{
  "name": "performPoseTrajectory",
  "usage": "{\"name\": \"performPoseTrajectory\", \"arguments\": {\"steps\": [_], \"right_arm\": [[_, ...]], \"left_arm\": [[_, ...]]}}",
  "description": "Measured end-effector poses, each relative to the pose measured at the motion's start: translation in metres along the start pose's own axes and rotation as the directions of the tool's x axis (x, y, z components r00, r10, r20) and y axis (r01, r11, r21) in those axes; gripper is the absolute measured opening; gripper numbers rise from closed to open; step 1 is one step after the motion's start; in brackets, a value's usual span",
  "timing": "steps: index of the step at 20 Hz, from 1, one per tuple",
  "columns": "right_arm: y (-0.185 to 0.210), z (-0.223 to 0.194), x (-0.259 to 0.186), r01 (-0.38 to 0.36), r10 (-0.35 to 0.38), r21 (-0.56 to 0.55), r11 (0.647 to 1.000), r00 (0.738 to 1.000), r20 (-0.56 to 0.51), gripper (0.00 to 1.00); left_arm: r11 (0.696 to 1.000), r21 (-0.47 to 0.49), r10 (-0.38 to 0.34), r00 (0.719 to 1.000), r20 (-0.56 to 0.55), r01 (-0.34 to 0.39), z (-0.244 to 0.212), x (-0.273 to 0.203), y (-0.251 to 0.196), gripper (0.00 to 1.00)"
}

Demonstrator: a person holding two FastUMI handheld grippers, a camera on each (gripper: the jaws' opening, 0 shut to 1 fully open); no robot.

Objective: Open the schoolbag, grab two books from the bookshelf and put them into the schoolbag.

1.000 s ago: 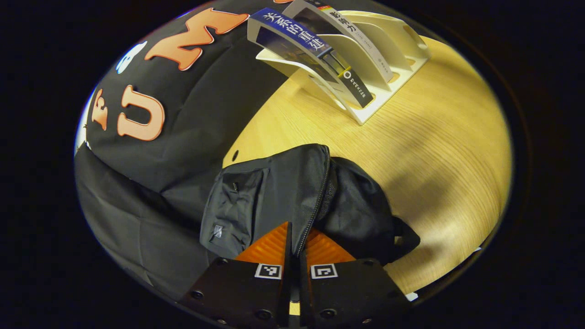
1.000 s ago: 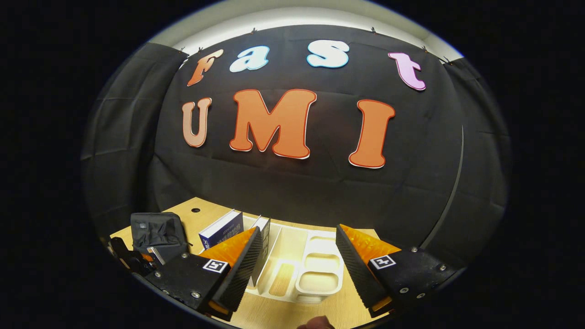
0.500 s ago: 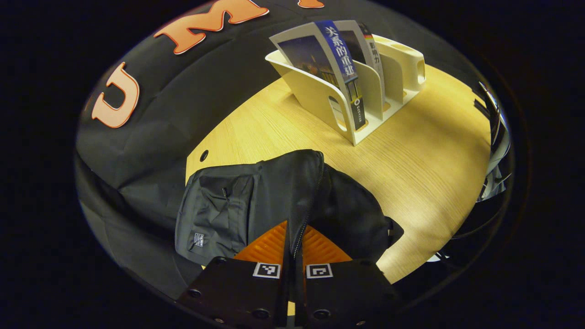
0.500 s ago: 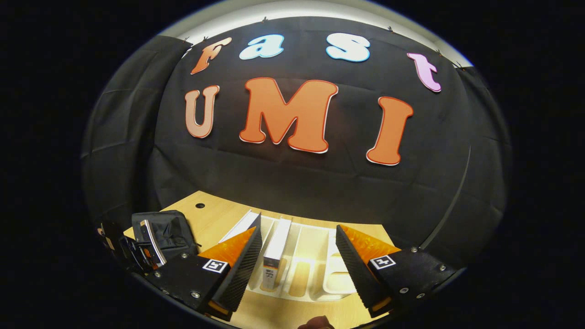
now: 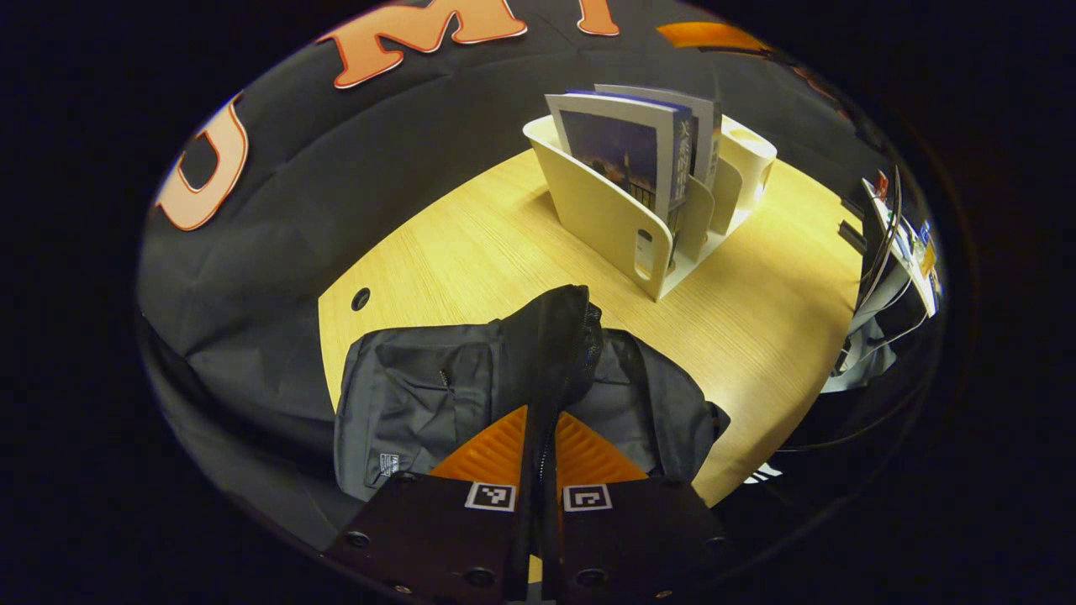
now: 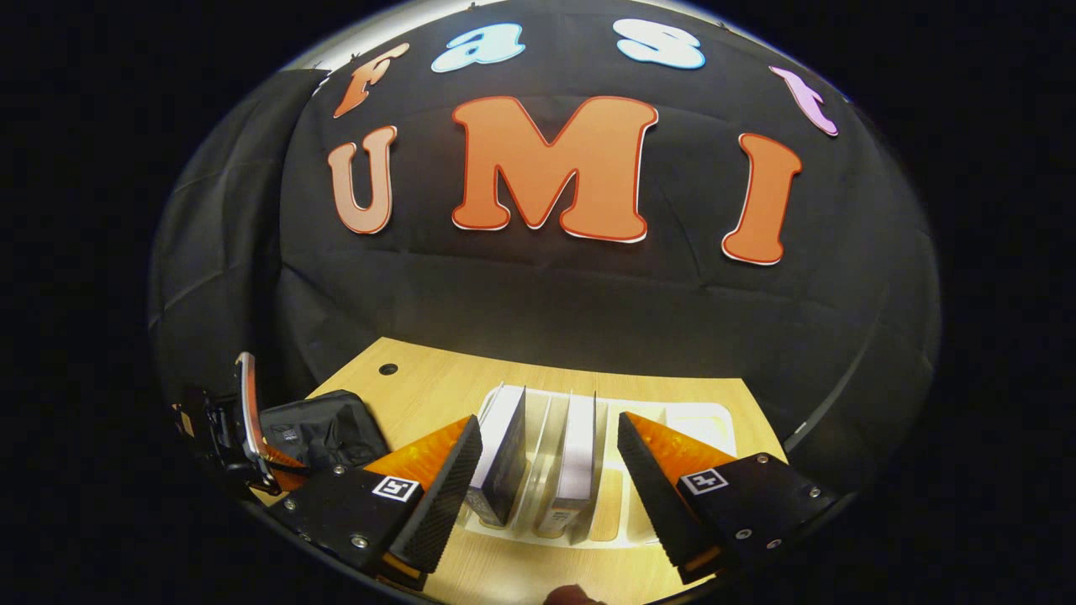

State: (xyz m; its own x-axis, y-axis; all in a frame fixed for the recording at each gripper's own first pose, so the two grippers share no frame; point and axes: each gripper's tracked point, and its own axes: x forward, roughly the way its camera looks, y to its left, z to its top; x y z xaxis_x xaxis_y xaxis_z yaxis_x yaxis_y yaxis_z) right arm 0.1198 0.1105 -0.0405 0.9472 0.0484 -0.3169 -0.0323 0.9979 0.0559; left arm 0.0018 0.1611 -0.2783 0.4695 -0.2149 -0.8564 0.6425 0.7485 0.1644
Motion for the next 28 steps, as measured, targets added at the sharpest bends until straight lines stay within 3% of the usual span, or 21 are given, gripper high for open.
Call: {"name": "performPoseTrajectory", "arguments": {"steps": [8, 15, 23, 28], "right_arm": [[0.015, -0.012, 0.031, -0.009, 0.009, -0.003, 1.0, 0.989, -0.146, 0.97], [0.031, -0.011, 0.05, -0.036, 0.021, -0.051, 0.998, 0.964, -0.266, 0.97], [0.057, -0.038, 0.078, -0.073, 0.058, -0.014, 0.997, 0.883, -0.465, 0.97], [0.061, -0.049, 0.094, -0.055, 0.042, -0.005, 0.998, 0.82, -0.571, 0.98]], "left_arm": [[0.988, -0.08, -0.135, 0.99, -0.03, 0.132, 0.01, -0.011, 0.035, 0.07], [0.977, -0.058, -0.208, 0.976, -0.072, 0.204, 0.025, -0.021, 0.061, 0.07], [0.957, -0.002, -0.289, 0.948, -0.135, 0.291, 0.037, -0.028, 0.069, 0.06], [0.955, 0.066, -0.277, 0.949, -0.153, 0.29, 0.039, -0.029, 0.084, 0.06]]}}
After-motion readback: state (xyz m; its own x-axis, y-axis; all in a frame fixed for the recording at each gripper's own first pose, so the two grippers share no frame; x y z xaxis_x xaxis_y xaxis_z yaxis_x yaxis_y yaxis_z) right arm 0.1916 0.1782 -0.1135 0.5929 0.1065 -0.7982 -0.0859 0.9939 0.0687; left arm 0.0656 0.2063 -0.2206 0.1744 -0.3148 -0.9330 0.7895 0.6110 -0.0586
